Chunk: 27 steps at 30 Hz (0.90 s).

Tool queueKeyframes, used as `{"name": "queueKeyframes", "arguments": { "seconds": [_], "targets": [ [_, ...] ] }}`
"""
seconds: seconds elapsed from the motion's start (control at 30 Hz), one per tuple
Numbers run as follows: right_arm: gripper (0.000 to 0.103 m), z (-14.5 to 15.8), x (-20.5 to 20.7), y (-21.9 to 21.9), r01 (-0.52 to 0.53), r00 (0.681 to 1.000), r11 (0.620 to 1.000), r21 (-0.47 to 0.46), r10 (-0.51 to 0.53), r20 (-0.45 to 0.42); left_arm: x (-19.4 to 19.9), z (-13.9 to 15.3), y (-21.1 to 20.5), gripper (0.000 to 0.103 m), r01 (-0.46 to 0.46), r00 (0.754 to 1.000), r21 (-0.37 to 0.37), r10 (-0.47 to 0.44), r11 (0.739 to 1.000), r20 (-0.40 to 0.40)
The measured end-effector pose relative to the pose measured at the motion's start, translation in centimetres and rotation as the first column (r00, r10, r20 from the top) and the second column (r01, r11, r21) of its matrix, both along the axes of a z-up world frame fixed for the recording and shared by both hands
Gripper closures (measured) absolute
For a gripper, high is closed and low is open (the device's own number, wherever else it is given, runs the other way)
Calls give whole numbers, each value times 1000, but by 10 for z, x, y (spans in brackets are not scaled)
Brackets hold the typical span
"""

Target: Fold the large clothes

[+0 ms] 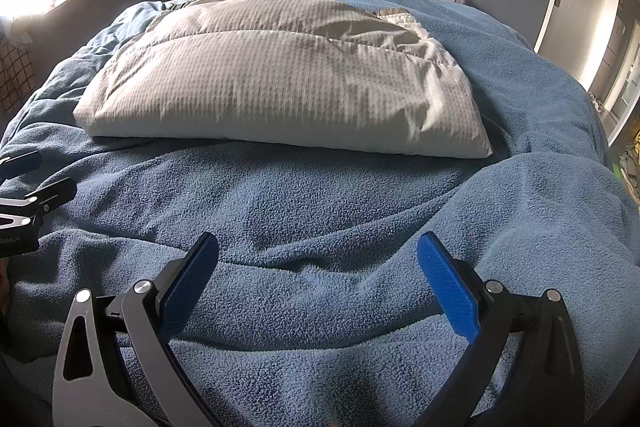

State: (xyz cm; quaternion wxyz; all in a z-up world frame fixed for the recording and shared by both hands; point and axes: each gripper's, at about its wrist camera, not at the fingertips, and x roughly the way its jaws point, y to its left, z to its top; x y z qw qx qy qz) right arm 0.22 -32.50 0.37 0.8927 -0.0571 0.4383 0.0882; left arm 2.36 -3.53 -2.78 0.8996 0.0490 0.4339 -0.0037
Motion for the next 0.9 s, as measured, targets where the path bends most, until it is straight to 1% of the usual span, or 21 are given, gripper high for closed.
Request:
{"name": "queueKeyframes", "arguments": {
  "seconds": [0.2, 0.37, 0.57, 0.7, 0.9],
  "targets": [
    [8, -1, 0, 0, 0, 1000, 1000, 0, 0, -1, 0, 0, 0, 6, 0, 1000, -1, 0, 1000, -2],
    [8, -1, 0, 1, 0, 1000, 1000, -1, 0, -1, 0, -2, -4, 6, 2, 1000, 20, -2, 1000, -1],
    [8, -1, 0, 0, 0, 1000, 1000, 0, 0, -1, -1, 0, -3, 6, 13, 1000, 10, -13, 1000, 2],
    [8, -1, 0, 0, 0, 1000, 1000, -1, 0, -1, -1, 0, -2, 6, 31, 999, -24, -32, 999, -9],
    [8, -2, -1, 0, -1, 1000, 1000, -1, 1, -1, -1, 0, -1, 6, 32, 999, -26, -33, 999, -13]
  ]
}}
